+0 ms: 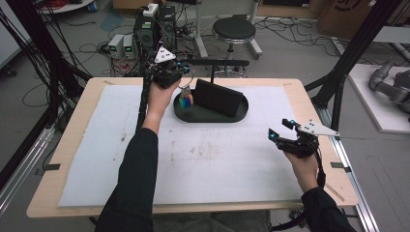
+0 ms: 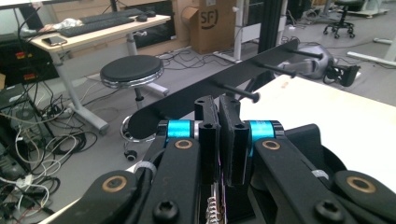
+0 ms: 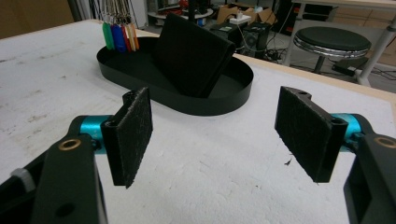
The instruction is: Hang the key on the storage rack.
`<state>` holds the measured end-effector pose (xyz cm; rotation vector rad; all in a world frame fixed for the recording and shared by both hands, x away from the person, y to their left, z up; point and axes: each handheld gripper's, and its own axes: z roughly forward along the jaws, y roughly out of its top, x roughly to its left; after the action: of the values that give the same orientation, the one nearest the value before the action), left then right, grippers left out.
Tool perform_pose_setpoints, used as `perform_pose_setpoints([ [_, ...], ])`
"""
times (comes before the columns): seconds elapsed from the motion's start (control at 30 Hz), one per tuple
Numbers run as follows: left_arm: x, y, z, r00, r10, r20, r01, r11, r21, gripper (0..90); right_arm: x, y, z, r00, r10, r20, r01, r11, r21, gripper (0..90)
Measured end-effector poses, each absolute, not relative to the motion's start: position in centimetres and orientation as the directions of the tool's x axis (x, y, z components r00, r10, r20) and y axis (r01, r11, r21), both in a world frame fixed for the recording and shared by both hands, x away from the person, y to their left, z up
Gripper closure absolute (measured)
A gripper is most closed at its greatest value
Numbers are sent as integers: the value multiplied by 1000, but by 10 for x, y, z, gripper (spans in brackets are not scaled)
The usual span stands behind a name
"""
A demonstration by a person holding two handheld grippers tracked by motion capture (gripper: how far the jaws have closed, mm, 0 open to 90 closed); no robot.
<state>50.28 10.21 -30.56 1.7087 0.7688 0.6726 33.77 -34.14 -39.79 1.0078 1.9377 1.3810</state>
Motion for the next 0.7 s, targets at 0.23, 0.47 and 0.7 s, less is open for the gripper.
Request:
perform_pose_setpoints([
  [0.23, 509, 107, -312, 614, 789, 15, 175, -155, 972, 864, 338, -342, -398, -567, 824, -11, 257, 189, 948, 280],
  [0.47, 512, 111, -318, 603, 798, -7, 189, -135, 973, 863, 336, -342, -397, -568, 823, -11, 255, 189, 948, 280],
  [0.7, 513, 108, -320, 597, 802, 3, 191, -146, 971, 859, 336, -343, -397, -567, 824, -12, 255, 189, 948, 280],
])
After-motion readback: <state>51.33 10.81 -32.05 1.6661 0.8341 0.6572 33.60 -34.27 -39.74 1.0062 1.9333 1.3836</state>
